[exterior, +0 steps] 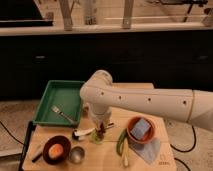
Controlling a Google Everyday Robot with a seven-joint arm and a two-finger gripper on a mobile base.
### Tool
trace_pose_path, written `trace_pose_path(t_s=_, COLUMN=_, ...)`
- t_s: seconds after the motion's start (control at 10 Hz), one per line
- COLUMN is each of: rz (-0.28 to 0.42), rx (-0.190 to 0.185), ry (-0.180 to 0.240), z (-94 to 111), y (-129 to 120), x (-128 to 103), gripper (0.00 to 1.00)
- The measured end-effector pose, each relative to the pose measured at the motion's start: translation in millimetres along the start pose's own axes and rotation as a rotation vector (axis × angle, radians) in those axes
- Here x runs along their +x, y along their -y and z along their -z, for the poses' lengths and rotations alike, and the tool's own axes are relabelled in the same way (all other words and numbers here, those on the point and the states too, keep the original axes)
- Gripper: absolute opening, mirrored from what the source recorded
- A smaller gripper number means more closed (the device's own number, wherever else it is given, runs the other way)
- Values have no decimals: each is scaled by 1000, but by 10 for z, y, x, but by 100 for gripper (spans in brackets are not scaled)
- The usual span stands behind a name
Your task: Place grapes in plastic cup
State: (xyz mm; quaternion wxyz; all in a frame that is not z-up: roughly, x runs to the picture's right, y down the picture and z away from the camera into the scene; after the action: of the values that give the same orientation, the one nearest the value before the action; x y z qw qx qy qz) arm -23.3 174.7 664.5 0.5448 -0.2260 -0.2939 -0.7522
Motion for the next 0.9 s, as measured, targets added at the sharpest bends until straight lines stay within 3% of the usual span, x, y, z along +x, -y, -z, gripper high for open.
trace_pose_path(t_s=0.2, rz=19, rx=-4, ry=5, z=-9, y=76, x=24, gripper=3)
trace_pose_path(t_s=0.3, rz=26, rx=-7, ry=7, z=-13, y=92, x=30, gripper=10)
trace_pose_path(t_s=0.9, rz=24, rx=-13, ry=15, z=-34, y=122, x=22, gripper=72)
